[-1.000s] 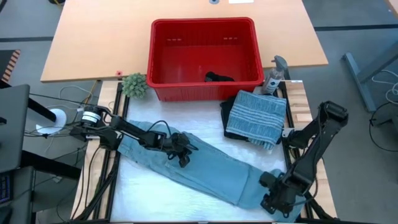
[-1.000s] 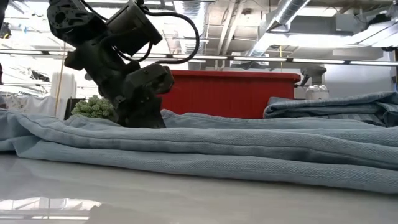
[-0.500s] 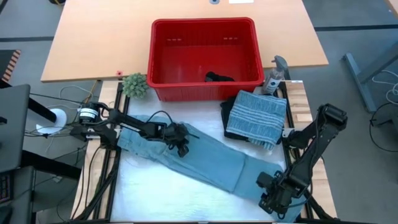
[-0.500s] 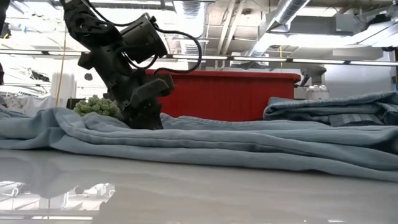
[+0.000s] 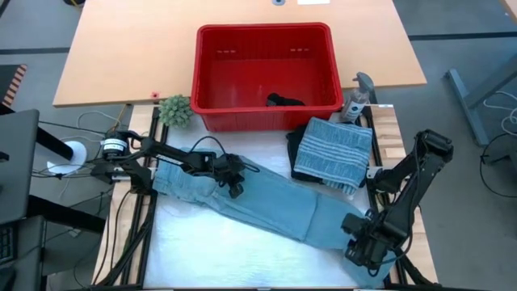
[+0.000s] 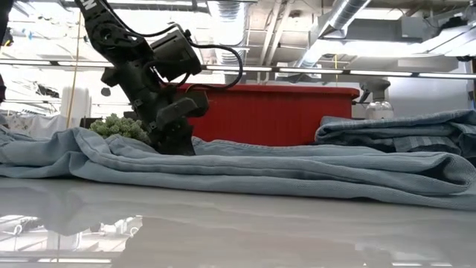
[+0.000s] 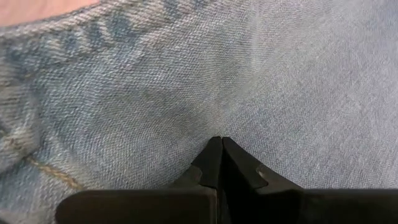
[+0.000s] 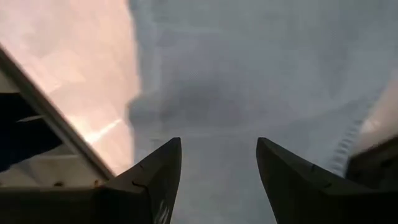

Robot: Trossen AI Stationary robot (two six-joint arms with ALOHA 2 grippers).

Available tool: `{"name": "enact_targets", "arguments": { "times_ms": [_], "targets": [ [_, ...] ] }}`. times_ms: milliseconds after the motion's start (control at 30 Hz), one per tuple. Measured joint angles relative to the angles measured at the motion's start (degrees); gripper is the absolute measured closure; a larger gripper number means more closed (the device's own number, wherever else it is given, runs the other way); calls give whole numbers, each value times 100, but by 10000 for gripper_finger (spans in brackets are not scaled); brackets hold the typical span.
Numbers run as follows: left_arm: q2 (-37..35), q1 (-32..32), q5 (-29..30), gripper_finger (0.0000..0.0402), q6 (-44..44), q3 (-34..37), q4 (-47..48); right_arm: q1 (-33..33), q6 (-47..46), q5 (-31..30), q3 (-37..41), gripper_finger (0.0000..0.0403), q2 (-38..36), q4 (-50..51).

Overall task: Fold Laundry from Bin
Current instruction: Fold the blue pants

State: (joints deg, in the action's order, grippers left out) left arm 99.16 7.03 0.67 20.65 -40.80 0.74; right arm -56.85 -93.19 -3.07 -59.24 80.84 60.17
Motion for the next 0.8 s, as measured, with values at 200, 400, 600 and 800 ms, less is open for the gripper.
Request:
{"name": "enact_targets", "arguments": {
  "times_ms": [200,400,600,800],
  "targets": [
    [-986,8,-342,401,556,37,2477,-106,-20,-192,0,168,0,192],
    [-2504,3,519,401,1484,72,4111,-209,-35,-385,0,168,0,408],
    [-3285,0,810,401,1985,81,4123,-262,-114,-1312,8,168,7,256],
    [-3329,-2,743,401,1986,79,4173,-221,978,-1649,179,168,236,-1036]
  ]
}}
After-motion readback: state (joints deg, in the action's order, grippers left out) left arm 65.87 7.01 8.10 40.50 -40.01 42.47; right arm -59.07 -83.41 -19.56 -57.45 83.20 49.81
